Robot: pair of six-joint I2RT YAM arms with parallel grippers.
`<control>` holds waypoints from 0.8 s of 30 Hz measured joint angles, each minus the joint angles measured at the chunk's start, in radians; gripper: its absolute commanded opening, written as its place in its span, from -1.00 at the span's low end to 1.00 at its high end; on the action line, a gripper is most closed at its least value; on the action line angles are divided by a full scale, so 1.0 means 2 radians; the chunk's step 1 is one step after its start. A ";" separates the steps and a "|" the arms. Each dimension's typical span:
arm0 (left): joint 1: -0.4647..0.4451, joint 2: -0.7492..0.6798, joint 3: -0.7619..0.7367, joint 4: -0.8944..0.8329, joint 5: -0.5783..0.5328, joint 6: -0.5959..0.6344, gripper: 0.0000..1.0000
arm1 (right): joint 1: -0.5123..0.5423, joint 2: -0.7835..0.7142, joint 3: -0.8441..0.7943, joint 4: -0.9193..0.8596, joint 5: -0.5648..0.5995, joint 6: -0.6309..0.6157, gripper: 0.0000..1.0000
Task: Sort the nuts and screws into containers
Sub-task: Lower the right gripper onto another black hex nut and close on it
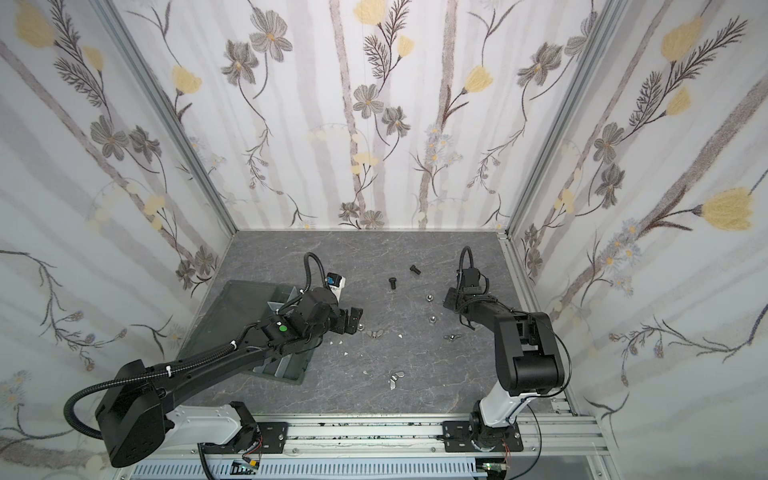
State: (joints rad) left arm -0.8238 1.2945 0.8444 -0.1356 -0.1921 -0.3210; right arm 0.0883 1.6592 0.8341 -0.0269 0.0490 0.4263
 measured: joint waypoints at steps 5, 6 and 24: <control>0.000 -0.001 0.000 0.005 -0.003 0.000 1.00 | 0.000 0.013 0.005 0.000 -0.017 0.000 -0.99; 0.000 -0.001 0.000 0.006 -0.003 0.000 1.00 | 0.000 0.014 0.005 0.000 -0.022 0.000 -0.99; 0.000 -0.006 -0.006 0.011 -0.005 0.000 1.00 | -0.002 -0.005 0.006 -0.001 -0.032 0.000 -0.57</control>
State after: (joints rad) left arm -0.8238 1.2823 0.8322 -0.1135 -0.2020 -0.3214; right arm 0.0837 1.6489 0.8471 -0.0280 -0.0147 0.4259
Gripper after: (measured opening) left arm 0.998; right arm 0.194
